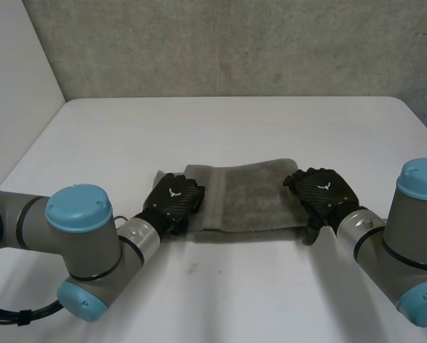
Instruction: Fold the towel.
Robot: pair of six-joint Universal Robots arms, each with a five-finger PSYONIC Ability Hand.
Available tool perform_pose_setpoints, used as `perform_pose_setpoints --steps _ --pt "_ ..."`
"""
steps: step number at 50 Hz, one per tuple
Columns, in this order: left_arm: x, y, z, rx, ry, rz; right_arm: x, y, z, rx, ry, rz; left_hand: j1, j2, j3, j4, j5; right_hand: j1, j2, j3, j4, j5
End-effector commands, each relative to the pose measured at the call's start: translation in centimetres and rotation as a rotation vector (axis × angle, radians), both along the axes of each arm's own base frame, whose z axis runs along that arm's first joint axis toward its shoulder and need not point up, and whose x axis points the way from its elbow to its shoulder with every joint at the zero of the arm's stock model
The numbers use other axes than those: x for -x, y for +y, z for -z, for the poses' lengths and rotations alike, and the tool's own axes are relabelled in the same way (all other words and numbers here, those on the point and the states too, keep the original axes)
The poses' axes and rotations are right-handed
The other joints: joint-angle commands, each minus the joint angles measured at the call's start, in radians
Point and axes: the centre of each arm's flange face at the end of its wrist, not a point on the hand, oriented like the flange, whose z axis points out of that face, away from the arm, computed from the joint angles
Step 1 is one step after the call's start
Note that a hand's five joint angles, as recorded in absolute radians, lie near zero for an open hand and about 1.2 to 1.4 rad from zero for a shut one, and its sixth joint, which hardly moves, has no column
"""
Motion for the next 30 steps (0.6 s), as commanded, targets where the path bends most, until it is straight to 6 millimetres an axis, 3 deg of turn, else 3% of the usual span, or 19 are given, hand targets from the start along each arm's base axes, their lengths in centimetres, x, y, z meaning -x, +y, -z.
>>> perform_pose_setpoints --steps 1,9,14,30 --pt "-0.2 0.1 0.2 0.008 -0.024 -0.003 0.1 0.1 -0.1 -0.002 -0.004 0.003 0.364 0.353 0.355 0.353 0.365 -0.060 -0.072 -0.066 -0.081 -0.055" --pt "-1.7 -0.1 -1.0 0.119 -0.152 -0.115 0.1 0.4 -0.3 -0.006 -0.014 0.000 0.364 0.353 0.355 0.353 0.365 -0.060 -0.072 -0.066 -0.081 -0.055" --pt "-3.0 0.8 -1.5 0.161 -0.224 -0.169 0.2 0.7 0.0 -0.015 -0.012 0.000 0.364 0.353 0.355 0.353 0.365 -0.060 -0.072 -0.066 -0.081 -0.055" --pt "-3.8 2.0 -0.5 0.125 -0.259 -0.161 -0.6 1.5 0.6 -0.087 -0.134 -0.038 0.364 0.353 0.355 0.353 0.365 -0.060 -0.072 -0.066 -0.081 -0.055"
